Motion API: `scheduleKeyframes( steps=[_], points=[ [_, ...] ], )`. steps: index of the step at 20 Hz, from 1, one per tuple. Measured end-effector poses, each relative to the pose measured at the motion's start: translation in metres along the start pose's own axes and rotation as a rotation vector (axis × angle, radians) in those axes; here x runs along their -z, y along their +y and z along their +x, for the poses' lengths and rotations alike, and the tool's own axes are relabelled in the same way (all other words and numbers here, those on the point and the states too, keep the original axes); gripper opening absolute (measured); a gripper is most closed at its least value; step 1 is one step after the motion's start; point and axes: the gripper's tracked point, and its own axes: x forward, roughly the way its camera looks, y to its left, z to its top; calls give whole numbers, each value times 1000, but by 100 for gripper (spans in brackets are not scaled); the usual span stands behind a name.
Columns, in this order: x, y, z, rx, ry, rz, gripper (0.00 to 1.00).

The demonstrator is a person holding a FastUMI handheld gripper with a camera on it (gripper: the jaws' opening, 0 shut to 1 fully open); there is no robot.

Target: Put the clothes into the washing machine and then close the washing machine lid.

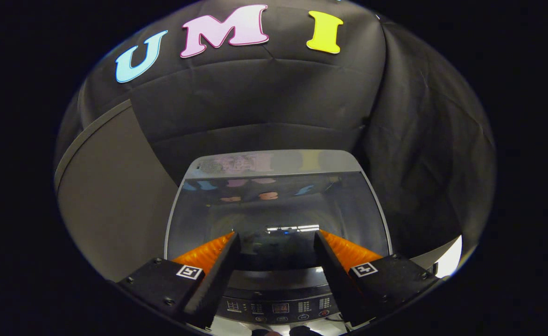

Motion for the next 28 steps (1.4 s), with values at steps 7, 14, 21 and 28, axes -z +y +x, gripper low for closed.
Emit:
scheduleKeyframes(
  steps=[7, 14, 21, 28],
  points=[
    [-11, -8, -8, 38, -3, -15, 99],
    [-106, 7, -64, -13, -256, 1, 99],
    [-192, 5, -148, -3, -489, -2, 99],
    [-243, 19, -218, -12, -636, -55, 99]
  ],
)
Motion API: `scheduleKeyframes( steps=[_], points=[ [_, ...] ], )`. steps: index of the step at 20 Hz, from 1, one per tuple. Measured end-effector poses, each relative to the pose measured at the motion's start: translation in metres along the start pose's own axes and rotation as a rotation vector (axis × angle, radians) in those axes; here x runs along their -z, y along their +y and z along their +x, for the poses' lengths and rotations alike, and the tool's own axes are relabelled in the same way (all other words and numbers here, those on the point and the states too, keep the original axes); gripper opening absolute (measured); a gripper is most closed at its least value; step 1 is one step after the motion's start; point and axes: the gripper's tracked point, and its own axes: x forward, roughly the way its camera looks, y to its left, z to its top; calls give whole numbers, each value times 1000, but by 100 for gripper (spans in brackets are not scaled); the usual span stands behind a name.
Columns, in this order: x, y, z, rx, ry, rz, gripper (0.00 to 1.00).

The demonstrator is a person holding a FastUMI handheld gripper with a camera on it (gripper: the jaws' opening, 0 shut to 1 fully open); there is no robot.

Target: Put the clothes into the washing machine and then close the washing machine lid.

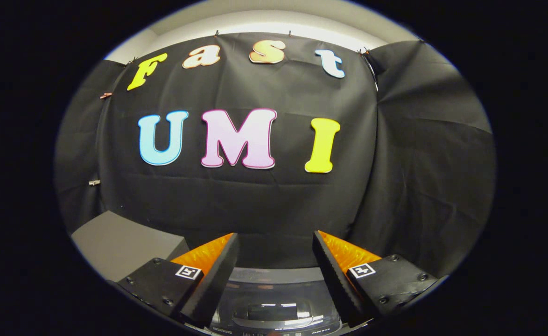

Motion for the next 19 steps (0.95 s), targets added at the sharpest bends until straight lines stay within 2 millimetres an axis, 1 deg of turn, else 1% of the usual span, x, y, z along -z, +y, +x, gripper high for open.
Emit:
scheduleKeyframes(
  steps=[1, 4, 8, 10, 12, 19],
  points=[
    [-12, 3, -3, -6, -22, 0, 98],
    [-40, 2, -16, -7, -72, 10, 99],
    [-76, -3, -28, -2, -147, 31, 98],
    [-88, -4, -32, 0, -174, 44, 98],
    [-91, -5, -33, 1, -185, 37, 98],
    [-96, 4, -38, -32, -194, 17, 98]
  ],
)
